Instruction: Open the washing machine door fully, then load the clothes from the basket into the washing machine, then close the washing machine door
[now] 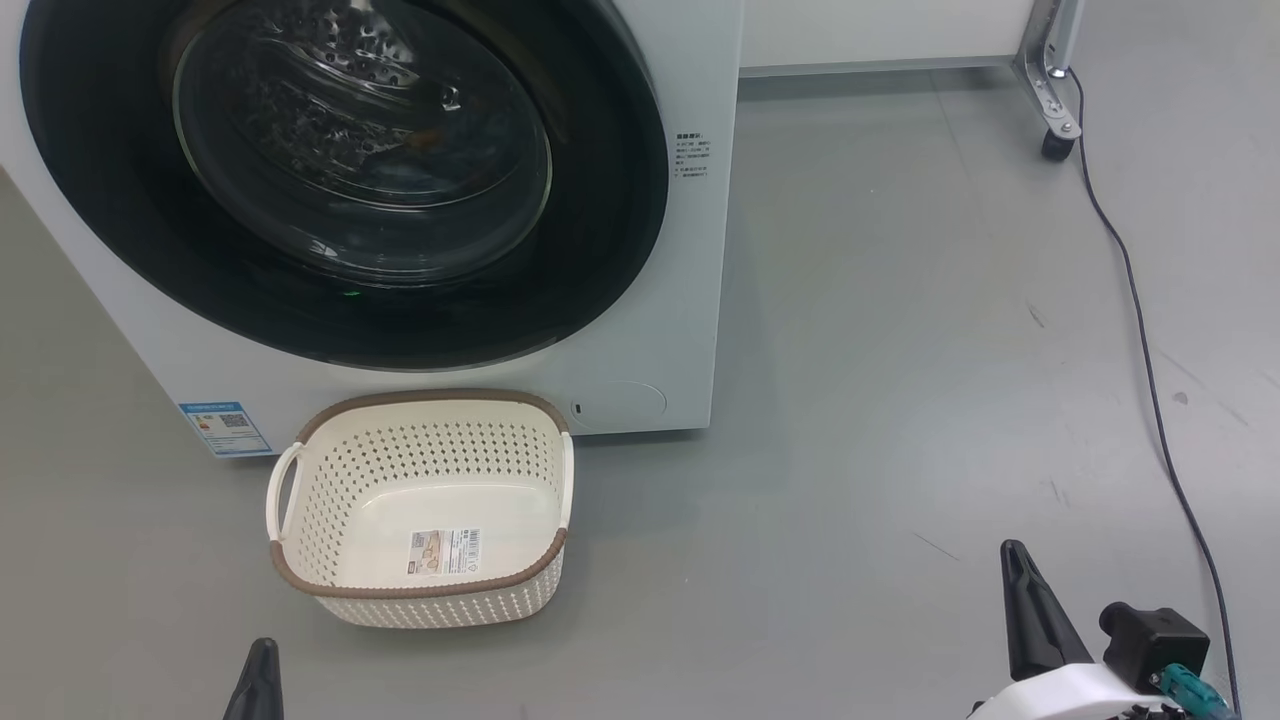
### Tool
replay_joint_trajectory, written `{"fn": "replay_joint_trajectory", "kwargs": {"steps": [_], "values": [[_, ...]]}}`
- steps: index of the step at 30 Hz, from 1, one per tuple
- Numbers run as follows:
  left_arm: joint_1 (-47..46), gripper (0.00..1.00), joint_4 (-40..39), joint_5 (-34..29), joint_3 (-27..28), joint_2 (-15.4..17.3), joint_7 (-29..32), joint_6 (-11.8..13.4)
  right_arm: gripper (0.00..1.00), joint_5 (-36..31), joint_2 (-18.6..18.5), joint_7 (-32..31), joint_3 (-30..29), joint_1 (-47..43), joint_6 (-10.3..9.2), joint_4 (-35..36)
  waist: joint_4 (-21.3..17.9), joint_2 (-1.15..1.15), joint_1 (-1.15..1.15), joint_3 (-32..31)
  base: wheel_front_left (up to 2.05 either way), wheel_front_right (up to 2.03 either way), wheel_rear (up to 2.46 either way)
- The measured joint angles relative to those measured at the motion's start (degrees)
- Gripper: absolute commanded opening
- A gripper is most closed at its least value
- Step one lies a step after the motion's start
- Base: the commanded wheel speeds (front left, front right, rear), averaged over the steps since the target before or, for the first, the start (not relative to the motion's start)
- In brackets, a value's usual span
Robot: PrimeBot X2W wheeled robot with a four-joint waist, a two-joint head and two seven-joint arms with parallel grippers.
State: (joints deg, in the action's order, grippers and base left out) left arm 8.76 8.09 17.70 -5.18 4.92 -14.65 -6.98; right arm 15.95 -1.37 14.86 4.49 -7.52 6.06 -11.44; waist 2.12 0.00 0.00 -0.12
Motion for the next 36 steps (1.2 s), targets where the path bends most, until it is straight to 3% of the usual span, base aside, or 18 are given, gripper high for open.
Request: {"fn": "replay_joint_trajectory", "kwargs": {"steps": [36], "values": [[-1.60, 0.00, 0.58, 26.96, 1.46, -0.44, 5.63, 0.02, 0.00, 27.55, -0.45, -6.10, -2.61, 1.87, 0.00, 0.04, -0.77, 0.00, 0.00, 0.17, 0.00, 0.00, 0.00]]}}
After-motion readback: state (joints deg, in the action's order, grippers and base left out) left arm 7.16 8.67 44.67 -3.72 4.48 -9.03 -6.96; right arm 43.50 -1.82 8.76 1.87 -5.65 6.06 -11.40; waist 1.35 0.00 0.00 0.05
